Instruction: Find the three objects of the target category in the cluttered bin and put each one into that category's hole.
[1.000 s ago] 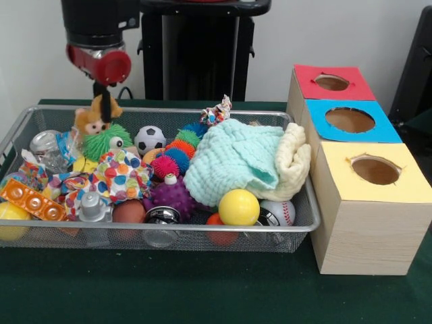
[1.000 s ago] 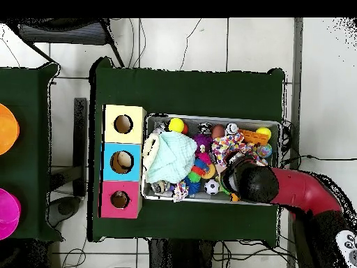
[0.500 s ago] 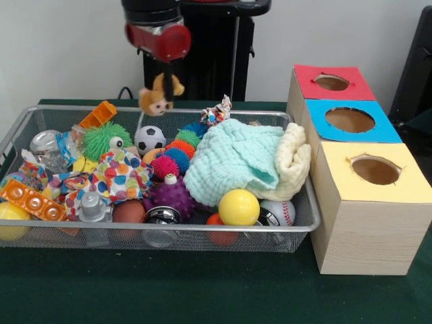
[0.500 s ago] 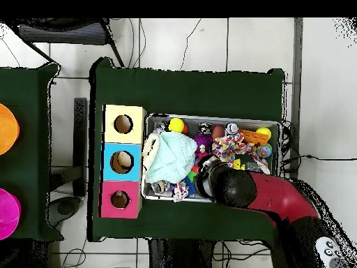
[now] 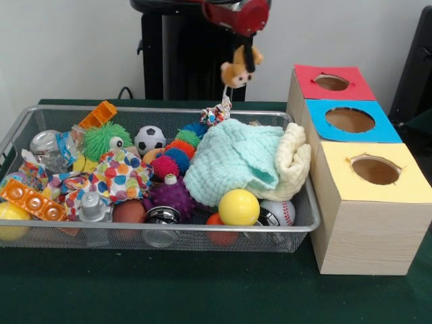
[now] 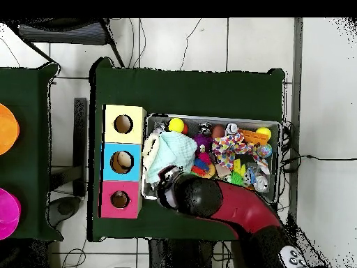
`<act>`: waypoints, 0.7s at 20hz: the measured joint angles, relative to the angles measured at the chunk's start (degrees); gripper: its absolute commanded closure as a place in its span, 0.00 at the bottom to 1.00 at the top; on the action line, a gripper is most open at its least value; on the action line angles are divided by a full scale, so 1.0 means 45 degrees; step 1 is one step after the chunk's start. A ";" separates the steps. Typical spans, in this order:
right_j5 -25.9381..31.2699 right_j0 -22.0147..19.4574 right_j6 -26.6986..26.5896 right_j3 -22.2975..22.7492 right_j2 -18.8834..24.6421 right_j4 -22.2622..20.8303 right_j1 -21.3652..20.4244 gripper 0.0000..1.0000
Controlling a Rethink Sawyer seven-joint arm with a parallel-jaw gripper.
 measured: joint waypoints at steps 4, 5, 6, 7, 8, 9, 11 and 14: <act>0.0037 0.0473 0.0000 0.0633 0.0149 0.1124 -0.0235 1.00; 0.0037 0.0538 0.0000 0.0732 0.0200 0.1337 -0.0242 1.00; 0.0037 0.0606 0.0000 0.0900 0.0318 0.1673 -0.0225 1.00; 0.0037 0.0674 0.0000 0.1067 0.0435 0.2010 -0.0208 1.00; 0.0029 0.0770 0.0000 0.1402 0.0744 0.2704 -0.0156 1.00; 0.0021 0.0810 0.0000 0.1604 0.0957 0.3136 -0.0128 1.00; -0.0050 0.0861 0.0000 0.1921 0.1286 0.3762 -0.0101 1.00; -0.0486 0.0931 0.0003 0.2673 0.2235 0.5185 -0.0094 1.00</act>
